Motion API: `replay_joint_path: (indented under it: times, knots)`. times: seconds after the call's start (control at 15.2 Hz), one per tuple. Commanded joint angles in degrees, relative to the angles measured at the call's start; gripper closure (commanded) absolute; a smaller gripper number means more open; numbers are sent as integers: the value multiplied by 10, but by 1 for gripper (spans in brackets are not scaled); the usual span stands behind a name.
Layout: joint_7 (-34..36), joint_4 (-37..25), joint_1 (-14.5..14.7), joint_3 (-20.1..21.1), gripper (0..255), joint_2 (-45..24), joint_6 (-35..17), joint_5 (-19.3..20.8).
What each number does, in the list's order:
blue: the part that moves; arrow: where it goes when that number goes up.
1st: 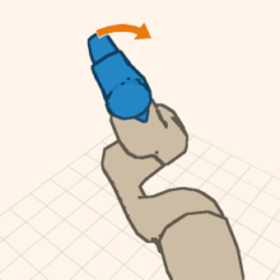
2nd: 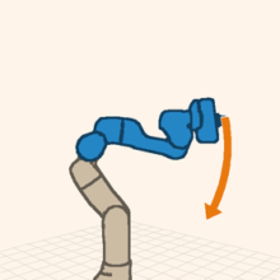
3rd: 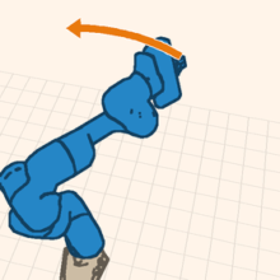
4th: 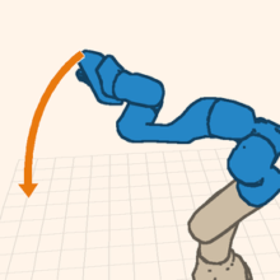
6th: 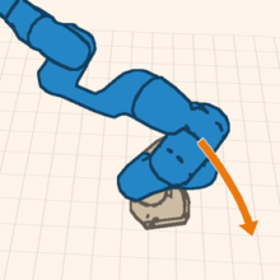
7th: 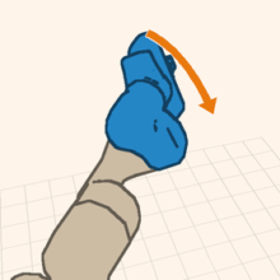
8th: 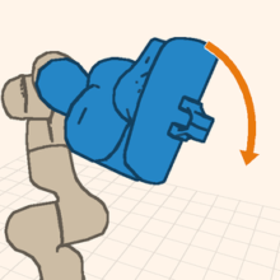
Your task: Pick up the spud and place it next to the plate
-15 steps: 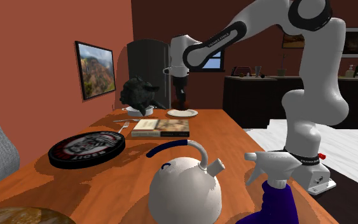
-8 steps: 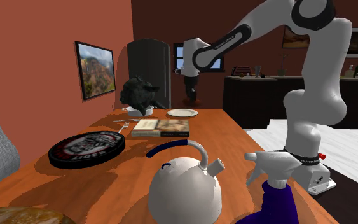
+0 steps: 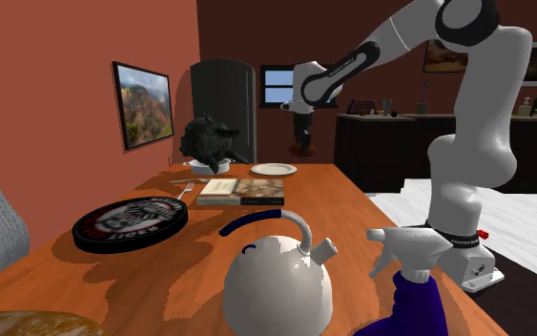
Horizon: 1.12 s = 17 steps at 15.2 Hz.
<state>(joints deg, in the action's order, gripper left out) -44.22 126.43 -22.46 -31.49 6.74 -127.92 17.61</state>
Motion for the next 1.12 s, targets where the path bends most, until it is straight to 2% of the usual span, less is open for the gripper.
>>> replay_joint_path:
  times: [0.0, 1.06]
  knots:
    - [-16, 6, -7, -10, 255, 1, -9, 0]
    - [-20, 65, -11, -21, 255, -77, -139, -25]
